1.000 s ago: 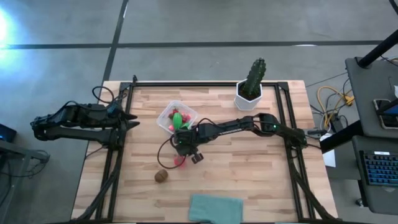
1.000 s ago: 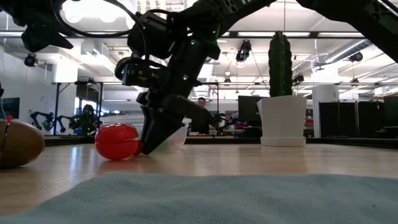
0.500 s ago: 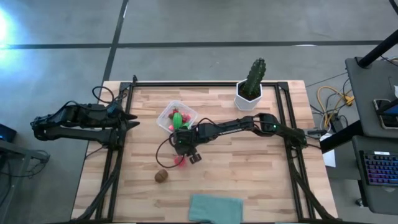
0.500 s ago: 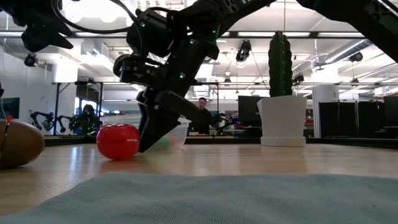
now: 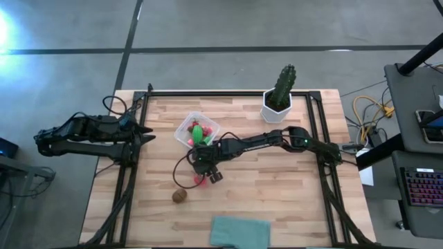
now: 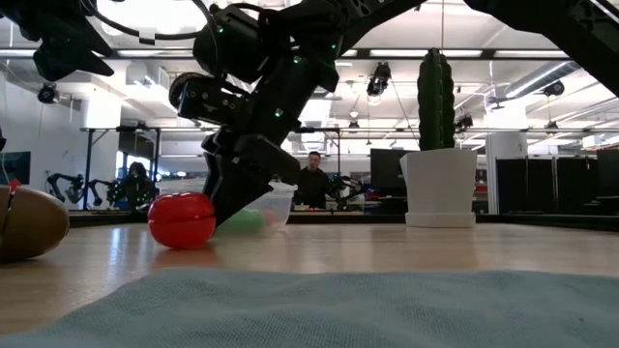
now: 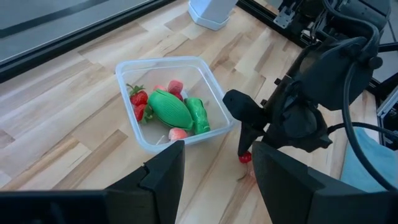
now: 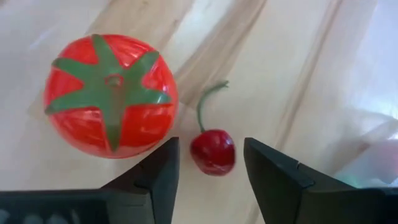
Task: Pick and placing Produce into tupperware
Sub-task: Put the red cherry into the transparent bin
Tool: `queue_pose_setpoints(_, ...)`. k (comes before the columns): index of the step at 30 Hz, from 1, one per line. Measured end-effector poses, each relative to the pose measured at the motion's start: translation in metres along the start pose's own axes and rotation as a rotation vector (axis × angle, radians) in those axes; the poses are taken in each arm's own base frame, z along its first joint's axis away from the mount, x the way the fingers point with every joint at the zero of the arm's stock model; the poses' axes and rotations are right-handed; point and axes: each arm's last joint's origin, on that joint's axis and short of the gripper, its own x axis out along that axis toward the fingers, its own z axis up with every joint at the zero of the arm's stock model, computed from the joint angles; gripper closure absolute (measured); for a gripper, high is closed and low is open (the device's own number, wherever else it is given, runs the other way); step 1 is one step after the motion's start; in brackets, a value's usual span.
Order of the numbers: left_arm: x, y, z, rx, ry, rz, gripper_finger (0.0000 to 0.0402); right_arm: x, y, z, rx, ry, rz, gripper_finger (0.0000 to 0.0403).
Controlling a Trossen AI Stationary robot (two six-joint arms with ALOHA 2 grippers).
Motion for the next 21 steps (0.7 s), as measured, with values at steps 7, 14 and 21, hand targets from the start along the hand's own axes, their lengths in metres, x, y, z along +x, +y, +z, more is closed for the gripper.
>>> queue_pose_setpoints(7, 0.0000, 0.0000, 0.0000, 0.000, 0.000, 0.000, 0.0229, 0.0001, 0.0026, 0.0007, 0.025, -0.006, 0.026, 0.0253)
queue_pose_setpoints(14, 0.0001, 0.0000, -0.0001, 0.000, 0.000, 0.000, 0.0229, 0.0011, 0.0024, 0.0004, 0.027, -0.005, 0.023, 0.0270)
queue_pose_setpoints(21, 0.0001, 0.0000, 0.0000, -0.002, 0.000, 0.000, 0.0229, 0.0048, 0.0032, -0.0016, 0.050, 0.005, 0.028, 0.0271)
